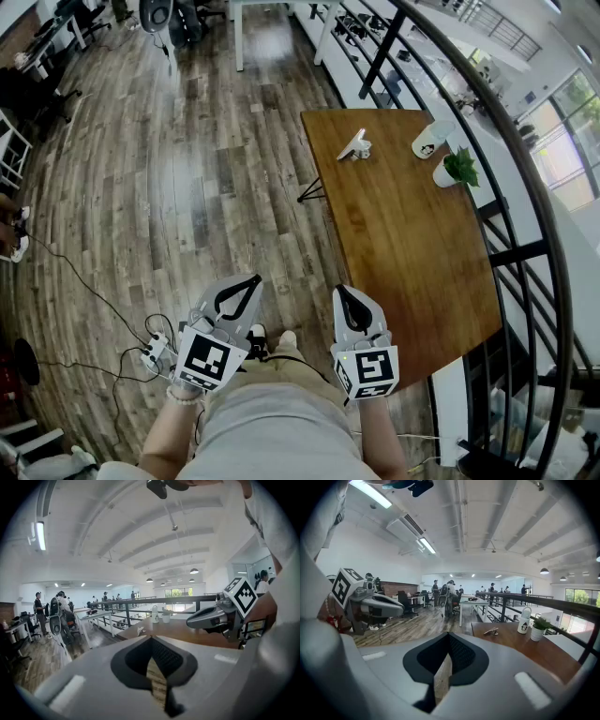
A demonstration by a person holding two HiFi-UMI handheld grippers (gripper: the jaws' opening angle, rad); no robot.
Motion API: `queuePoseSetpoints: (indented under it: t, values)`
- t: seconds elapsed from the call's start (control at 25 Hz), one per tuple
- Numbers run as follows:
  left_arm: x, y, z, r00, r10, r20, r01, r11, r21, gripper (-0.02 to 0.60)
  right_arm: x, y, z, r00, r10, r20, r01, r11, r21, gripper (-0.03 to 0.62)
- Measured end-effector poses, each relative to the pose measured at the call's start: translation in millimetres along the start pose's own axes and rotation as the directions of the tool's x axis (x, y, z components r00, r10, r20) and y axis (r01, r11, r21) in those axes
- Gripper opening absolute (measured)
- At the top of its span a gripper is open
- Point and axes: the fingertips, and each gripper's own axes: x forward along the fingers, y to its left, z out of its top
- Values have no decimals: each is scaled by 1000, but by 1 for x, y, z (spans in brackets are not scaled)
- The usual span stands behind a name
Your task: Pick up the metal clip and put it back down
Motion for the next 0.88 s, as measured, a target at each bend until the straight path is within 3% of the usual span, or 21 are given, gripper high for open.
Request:
queuePoseSetpoints:
  t: [0.64, 0.8, 0.88]
  values:
    - [-2, 1, 11, 1000, -4, 16, 4, 1000, 27, 2, -1, 5, 4, 1000, 11, 12, -11, 1000, 9, 14]
    - [-4, 0, 9, 999, 6, 42, -6, 1000, -14, 17, -4, 6, 10, 999, 7, 52, -8, 999, 32, 15]
    - [-4, -1, 10, 999, 5, 49, -4, 1000, -21, 56, -5, 7, 12, 998, 12, 66, -14, 999, 37, 72]
